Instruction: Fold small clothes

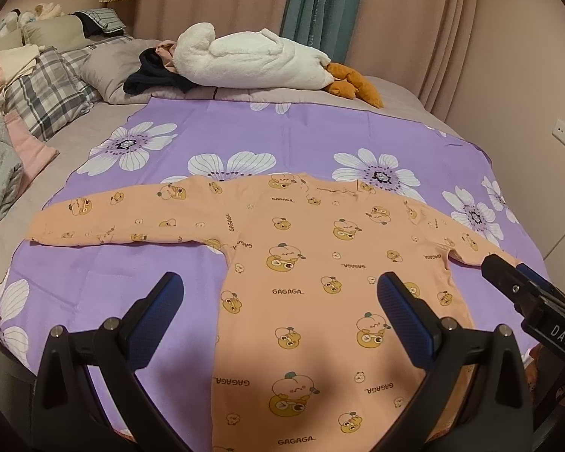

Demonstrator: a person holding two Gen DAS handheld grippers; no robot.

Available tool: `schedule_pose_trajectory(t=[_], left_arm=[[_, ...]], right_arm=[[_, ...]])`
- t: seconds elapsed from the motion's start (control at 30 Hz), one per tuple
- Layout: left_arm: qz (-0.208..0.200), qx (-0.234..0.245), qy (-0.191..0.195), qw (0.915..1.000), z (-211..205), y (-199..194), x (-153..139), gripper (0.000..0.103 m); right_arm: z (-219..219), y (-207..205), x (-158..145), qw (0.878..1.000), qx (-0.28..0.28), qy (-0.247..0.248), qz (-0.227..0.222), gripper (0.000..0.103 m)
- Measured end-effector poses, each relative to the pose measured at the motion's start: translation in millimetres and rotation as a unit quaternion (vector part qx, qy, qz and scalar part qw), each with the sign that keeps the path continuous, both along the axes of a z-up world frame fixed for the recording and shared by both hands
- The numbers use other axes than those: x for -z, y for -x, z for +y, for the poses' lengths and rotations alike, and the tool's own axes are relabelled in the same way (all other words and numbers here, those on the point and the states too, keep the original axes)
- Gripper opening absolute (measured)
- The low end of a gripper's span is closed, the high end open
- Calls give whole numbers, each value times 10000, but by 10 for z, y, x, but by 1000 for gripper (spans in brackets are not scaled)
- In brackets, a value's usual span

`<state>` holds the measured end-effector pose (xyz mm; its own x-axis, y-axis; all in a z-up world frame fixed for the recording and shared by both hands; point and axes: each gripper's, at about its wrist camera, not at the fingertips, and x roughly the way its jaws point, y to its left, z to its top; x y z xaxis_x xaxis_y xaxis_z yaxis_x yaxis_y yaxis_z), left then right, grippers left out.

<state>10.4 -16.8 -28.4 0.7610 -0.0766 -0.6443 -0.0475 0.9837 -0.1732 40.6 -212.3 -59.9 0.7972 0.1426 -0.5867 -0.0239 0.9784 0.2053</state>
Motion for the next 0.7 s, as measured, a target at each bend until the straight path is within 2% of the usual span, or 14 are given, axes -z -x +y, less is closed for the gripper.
schedule_pose_trajectory(t=[0.7], left_arm=[[25,126,119,9998,17,22,14,103]], right_arm=[[36,-4,47,10000,-29,-41,58,102]])
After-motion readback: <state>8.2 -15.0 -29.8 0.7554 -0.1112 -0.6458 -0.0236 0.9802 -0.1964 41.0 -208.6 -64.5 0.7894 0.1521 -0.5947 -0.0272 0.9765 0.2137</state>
